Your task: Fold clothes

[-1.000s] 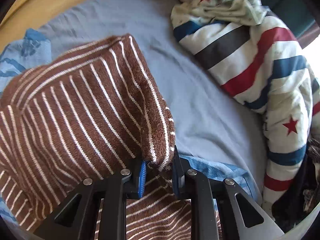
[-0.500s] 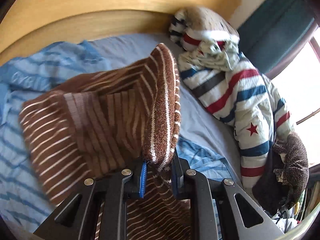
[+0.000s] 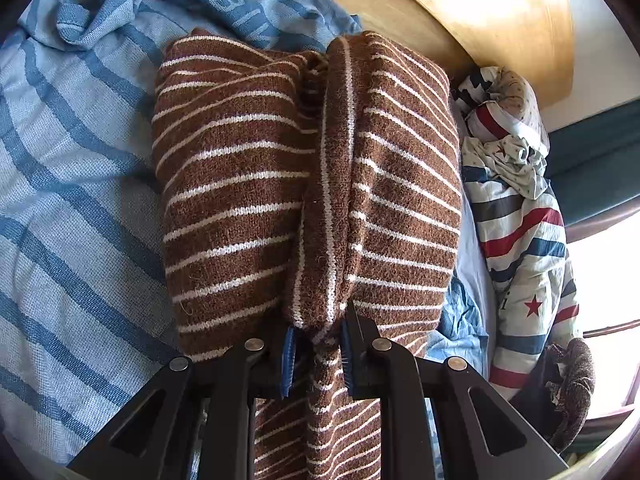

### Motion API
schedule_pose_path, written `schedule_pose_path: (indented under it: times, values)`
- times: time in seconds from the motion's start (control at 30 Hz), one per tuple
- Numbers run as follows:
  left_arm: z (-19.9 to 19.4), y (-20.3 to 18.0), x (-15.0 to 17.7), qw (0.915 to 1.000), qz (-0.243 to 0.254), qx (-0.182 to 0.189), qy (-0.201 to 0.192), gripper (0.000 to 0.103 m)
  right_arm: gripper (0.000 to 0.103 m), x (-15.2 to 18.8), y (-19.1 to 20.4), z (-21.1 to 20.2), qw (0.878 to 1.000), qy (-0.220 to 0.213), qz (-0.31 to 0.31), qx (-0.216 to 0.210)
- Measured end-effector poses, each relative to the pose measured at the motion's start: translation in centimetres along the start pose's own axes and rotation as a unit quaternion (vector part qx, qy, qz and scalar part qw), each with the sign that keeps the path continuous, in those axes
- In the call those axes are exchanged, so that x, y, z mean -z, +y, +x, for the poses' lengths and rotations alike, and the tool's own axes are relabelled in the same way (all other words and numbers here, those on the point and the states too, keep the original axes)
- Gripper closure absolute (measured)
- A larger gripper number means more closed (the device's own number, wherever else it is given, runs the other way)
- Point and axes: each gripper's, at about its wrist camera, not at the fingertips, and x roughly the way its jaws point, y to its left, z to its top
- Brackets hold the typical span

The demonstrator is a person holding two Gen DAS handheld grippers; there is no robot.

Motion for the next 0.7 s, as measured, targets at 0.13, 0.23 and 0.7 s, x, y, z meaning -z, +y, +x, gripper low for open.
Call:
schedule_pose_path:
  times: [0.13,0.23,0.7]
  values:
    - [-2.4,-1.0,0.9,0.9968,0.000,0.067,-0.044,0.086,0.096,0.3,0.4,-1.3,1.000,-0.008,-0.004,-0.010]
    - [-6.2,-1.2,2.3,0.9880,-0.014,0.120,-0.096,0.086,0.096,0.6,0.9,-2.3,1.000,-0.009,-0.011,-0.022]
    - [-1.3,2.7,5.5,0.9949,-0.082,0.037,-0.046,0.086,0.060,0.6,0.5,1.8,0.999,0.048,0.008,0.023]
